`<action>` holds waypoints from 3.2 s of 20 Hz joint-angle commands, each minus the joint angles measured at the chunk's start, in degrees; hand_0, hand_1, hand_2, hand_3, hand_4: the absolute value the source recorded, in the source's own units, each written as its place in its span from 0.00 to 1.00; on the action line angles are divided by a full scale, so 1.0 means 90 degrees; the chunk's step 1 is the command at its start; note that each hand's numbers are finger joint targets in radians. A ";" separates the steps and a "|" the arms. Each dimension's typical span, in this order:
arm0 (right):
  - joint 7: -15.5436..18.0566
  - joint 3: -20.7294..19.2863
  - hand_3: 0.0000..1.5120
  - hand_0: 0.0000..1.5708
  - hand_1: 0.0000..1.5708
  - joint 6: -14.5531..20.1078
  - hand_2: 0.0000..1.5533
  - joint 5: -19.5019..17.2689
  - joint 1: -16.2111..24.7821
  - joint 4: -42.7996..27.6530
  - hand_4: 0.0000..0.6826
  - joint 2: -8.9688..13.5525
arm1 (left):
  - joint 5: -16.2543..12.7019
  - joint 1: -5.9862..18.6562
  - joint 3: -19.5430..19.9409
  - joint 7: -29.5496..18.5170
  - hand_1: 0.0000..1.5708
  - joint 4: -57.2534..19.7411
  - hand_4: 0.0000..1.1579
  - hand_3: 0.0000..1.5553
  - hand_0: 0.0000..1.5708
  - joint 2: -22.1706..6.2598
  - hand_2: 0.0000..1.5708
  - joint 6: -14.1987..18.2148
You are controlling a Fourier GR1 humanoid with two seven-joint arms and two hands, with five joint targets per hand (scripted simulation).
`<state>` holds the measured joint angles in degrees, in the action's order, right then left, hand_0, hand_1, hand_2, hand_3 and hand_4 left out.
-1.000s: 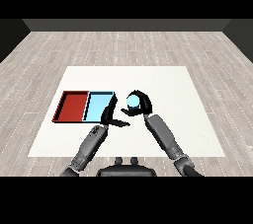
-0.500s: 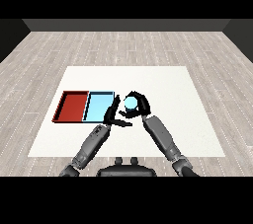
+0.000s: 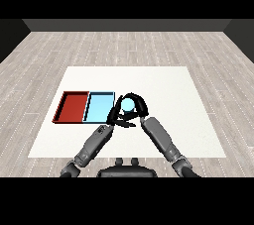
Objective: Pick the blue can and put it in the blue box
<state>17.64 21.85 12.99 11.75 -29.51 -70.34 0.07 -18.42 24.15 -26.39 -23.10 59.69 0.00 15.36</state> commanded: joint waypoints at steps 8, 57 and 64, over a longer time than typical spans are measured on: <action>0.0021 0.0997 0.92 0.89 0.89 0.0698 0.93 0.0215 -0.0301 0.0104 0.91 -0.0007 | -0.0421 0.0451 -0.0093 -0.0234 0.00 -0.0418 0.00 0.00 0.00 0.0000 0.00 -0.0056; -0.0335 0.0972 0.00 0.00 0.00 0.0626 0.00 0.1041 -0.0094 -0.0312 0.00 -0.0006 | 0.0078 0.0473 -0.0096 -0.0167 1.00 -0.0767 0.98 0.97 1.00 -0.0006 1.00 0.1187; -0.0457 0.0431 0.00 0.00 0.00 0.0069 0.00 0.0555 0.0702 -0.1306 0.00 0.0099 | 0.0774 -0.0127 0.0248 0.0097 1.00 -0.0232 0.98 0.96 1.00 -0.0093 1.00 0.1103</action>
<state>15.21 26.23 13.51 19.11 -27.04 -76.30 0.66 -13.80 25.47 -25.16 -23.46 54.96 -0.58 25.08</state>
